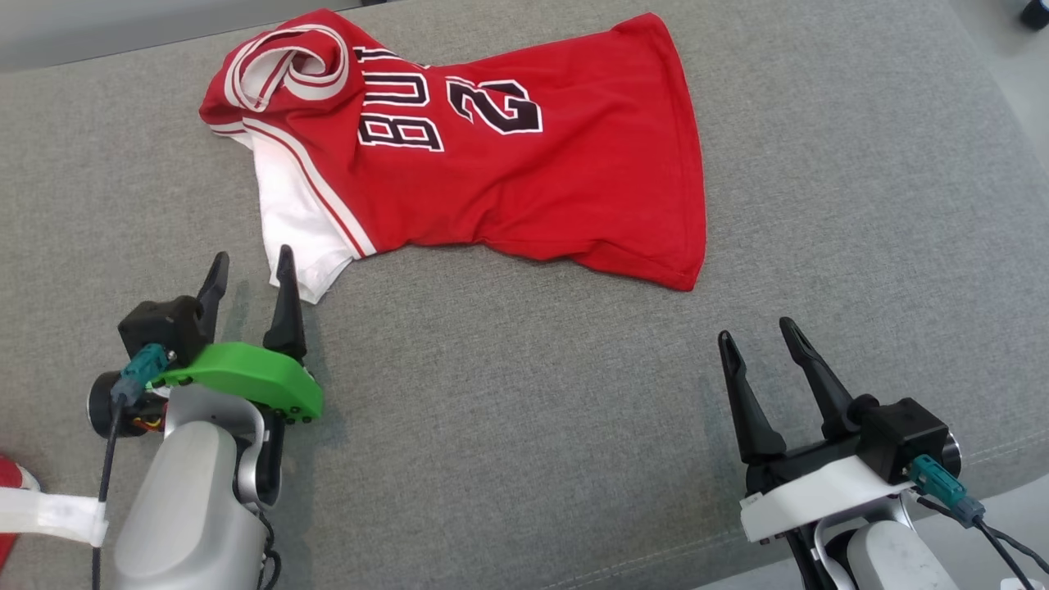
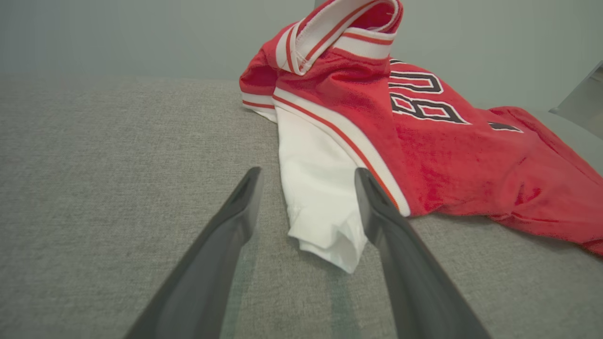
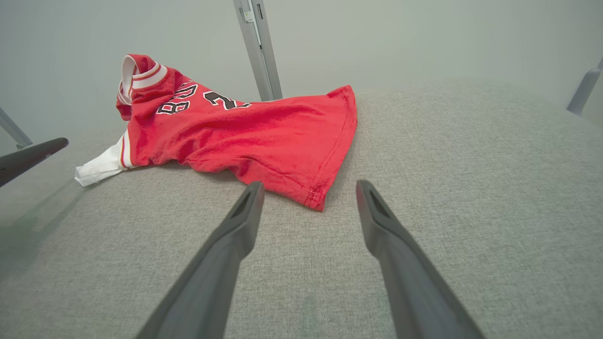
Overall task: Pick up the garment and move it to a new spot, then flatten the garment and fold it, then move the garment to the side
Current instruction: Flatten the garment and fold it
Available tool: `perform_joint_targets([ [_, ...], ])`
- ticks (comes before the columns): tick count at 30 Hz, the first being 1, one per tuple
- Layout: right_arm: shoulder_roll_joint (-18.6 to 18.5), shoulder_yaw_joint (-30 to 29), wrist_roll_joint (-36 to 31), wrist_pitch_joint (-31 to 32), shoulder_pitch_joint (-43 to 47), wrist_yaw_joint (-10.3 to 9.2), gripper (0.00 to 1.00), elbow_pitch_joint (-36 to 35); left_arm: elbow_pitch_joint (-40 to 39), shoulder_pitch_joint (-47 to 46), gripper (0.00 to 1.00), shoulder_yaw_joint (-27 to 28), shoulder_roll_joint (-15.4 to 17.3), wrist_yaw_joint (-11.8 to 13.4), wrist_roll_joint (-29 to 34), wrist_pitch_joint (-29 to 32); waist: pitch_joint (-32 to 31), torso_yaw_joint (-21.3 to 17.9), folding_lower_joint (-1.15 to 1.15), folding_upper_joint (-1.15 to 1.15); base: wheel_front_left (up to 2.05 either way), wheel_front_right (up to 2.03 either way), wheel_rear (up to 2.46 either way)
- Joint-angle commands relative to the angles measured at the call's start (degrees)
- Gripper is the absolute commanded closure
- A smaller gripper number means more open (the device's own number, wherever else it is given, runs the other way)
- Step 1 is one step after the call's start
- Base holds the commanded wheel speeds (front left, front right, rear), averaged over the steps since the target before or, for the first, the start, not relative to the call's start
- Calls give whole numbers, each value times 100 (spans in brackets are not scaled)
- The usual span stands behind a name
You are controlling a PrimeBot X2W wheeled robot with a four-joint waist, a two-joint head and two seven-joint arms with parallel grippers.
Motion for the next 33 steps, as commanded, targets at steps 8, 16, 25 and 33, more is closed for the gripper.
perform_joint_targets([
  [8,-14,74,71,-15,-59,-8,0,11,1354,-786,0,14,247,-10,-100,689,-49,-324,0,0,0,0,0],
  [16,1,4,61,-15,30,-8,0,1,2259,-1093,100,-123,265,-263,-135,794,-131,-387,0,0,0,0,0],
  [25,-34,-68,151,-15,230,-8,0,33,1524,-801,100,-558,376,160,680,-232,-429,184,0,0,0,0,0],
  [33,-57,-32,218,-15,295,-8,0,95,-450,174,100,-1066,741,971,1660,-9,-692,807,0,0,0,0,0],
])
